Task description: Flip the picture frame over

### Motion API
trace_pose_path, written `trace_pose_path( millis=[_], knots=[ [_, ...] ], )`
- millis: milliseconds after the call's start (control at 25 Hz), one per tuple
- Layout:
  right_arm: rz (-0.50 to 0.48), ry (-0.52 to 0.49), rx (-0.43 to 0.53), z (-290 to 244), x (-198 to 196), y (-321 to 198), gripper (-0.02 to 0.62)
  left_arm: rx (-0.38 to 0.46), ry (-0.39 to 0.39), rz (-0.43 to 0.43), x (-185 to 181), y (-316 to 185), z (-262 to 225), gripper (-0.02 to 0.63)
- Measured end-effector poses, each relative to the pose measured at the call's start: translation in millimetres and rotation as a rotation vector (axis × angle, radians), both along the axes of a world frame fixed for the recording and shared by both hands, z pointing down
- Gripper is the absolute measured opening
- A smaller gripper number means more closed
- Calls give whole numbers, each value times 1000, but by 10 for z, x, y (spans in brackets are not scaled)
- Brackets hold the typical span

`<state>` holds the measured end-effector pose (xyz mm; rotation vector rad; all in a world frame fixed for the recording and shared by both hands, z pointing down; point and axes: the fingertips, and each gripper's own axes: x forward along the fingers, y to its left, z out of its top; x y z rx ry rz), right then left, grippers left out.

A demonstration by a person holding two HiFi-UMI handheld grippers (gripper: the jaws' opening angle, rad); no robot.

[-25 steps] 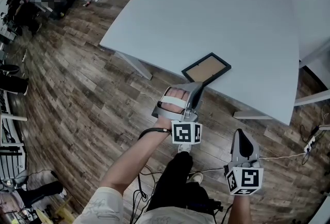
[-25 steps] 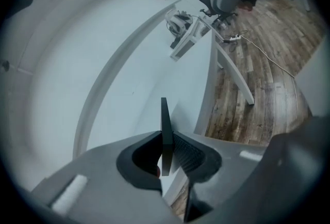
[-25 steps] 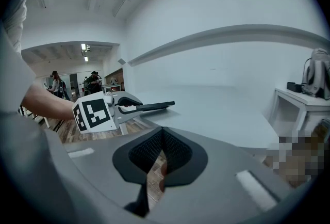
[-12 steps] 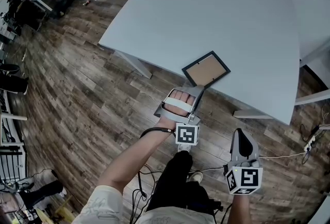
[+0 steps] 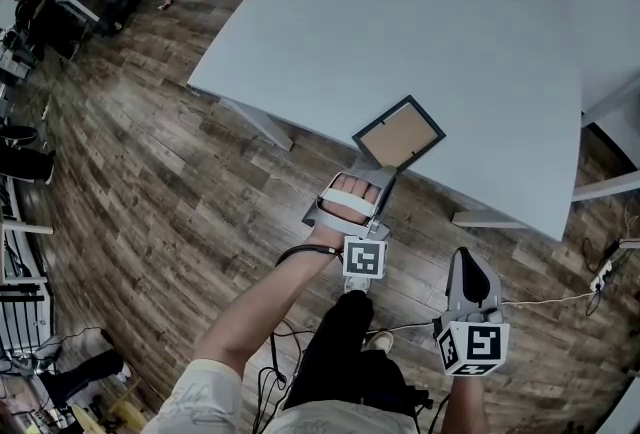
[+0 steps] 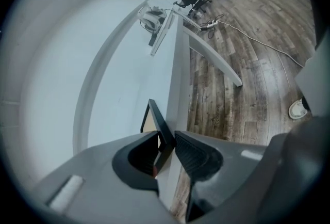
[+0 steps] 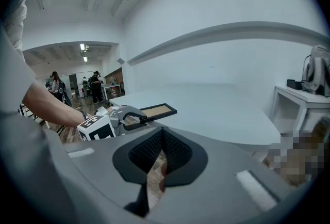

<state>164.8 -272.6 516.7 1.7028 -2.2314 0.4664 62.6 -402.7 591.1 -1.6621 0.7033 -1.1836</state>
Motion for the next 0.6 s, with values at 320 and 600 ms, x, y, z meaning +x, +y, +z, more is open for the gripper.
trace_pose_path(
  millis=[320,600],
  knots=[
    [2,0,5,-7,-1,2,23,-106,55,-14,-27,64,84,181],
    [-3,5,30,-134,0,2,23,-143,108,-22,-45,142,-48,204]
  ],
)
